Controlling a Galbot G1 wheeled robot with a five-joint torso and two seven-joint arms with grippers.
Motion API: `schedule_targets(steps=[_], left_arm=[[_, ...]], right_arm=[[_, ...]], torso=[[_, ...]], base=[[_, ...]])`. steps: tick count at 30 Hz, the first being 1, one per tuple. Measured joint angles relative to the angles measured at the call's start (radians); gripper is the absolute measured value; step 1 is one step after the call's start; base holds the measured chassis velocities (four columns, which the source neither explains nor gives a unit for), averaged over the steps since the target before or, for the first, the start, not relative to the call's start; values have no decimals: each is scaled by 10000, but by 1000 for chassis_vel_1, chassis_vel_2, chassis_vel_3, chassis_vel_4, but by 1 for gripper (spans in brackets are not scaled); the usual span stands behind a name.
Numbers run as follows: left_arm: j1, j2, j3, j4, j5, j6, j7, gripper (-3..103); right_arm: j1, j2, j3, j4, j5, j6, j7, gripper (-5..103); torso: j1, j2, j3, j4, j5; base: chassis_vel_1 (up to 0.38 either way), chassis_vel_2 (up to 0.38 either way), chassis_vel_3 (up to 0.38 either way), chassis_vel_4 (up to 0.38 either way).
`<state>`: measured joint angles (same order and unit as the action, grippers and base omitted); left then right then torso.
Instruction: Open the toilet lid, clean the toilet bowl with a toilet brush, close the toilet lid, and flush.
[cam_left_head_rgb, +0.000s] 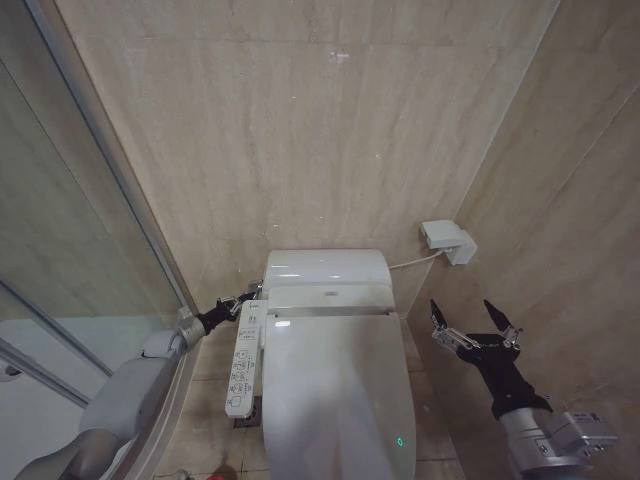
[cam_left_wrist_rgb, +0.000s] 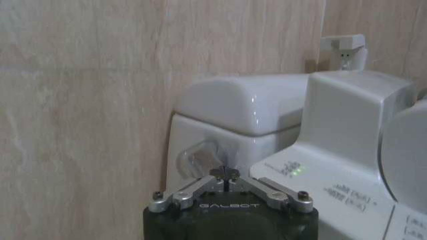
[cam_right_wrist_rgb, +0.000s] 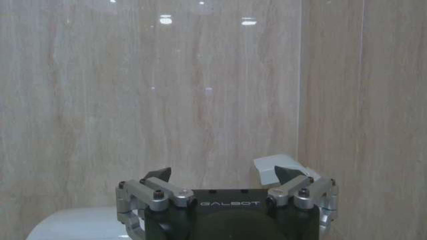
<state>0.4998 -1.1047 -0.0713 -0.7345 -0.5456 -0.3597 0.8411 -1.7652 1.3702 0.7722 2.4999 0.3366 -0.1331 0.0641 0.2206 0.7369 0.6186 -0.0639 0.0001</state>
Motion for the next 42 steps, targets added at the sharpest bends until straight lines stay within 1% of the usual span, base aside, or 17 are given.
schedule_targets(steps=[12,16,19,20,21,23,24,27,28,31,33,34,35,36,38,39,42], left_arm=[[-20,-244,84,370,-897,363,-235,0],[14,-438,-26,441,-828,403,-749,0],[192,-423,-360,157,-1234,416,-1383,0],[192,-423,-360,157,-1234,416,-1383,0],[345,-404,-626,-236,-1324,407,-1592,0],[886,-276,-1340,-1373,-1408,529,-2117,0],[886,-276,-1340,-1373,-1408,529,-2117,0],[1879,27,-2277,-3583,-1428,690,-2979,0],[1879,27,-2277,-3583,-1428,690,-2979,0],[2745,187,-2746,-5394,-1436,838,-4059,0],[2917,190,-2809,-5722,-1412,869,-4362,0],[3265,151,-2948,-6467,-1248,931,-5205,0],[3707,-4,-3140,-7350,-913,1074,-6443,0],[3707,-4,-3140,-7350,-913,1074,-6443,0],[4199,-288,-3346,-8270,-477,1256,-7758,0],[4199,-288,-3346,-8270,-477,1256,-7758,0],[4819,-657,-3751,-9213,79,1330,-8603,0]], right_arm=[[0,0,0,0,0,0,0,100],[0,0,0,0,0,0,0,100],[0,-3,-1,0,1,0,-5,100],[0,-3,-1,0,1,0,-5,100],[0,0,-2,0,1,0,-6,100],[-2,0,-1,0,0,0,0,100],[-2,0,-1,0,0,0,0,100],[0,-2,0,0,0,0,0,100],[0,-2,0,0,0,0,0,100],[0,0,0,0,0,0,0,100],[0,-1,-1,0,0,0,-1,100],[0,-1,0,0,0,0,-1,100],[0,-1,-1,0,0,0,0,100],[0,-1,-1,0,0,0,0,100],[0,-1,0,0,0,0,-1,100],[0,-1,0,0,0,0,-1,100],[0,-1,-1,1,0,0,-1,100]], torso=[[1,-1,2,1,-1],[-3,0,1,6,-1],[-2,-1,1,4,-6],[-2,-1,1,4,-6],[3,-2,0,-13,-5],[5,-3,3,-14,-9],[5,-3,3,-14,-9],[6,-3,3,-4,-4],[6,-3,3,-4,-4],[2,-2,0,2,1],[1,-2,0,3,-1],[1,-2,0,1,-4],[-1,-1,-1,0,0],[-1,-1,-1,0,0],[0,-1,0,-3,-4],[0,-1,0,-3,-4],[1,-1,0,-4,0]], base=[[0,0,0,0],[0,0,0,0],[0,0,0,0],[0,0,0,0],[0,0,0,0],[-59,-8,-13,-27],[-59,-22,-18,-84],[-28,-7,-6,-14],[0,0,0,0],[0,0,0,0],[0,0,0,0],[0,0,0,0],[0,0,0,0],[0,0,0,0],[0,0,0,0],[0,0,0,0],[0,0,0,0]])
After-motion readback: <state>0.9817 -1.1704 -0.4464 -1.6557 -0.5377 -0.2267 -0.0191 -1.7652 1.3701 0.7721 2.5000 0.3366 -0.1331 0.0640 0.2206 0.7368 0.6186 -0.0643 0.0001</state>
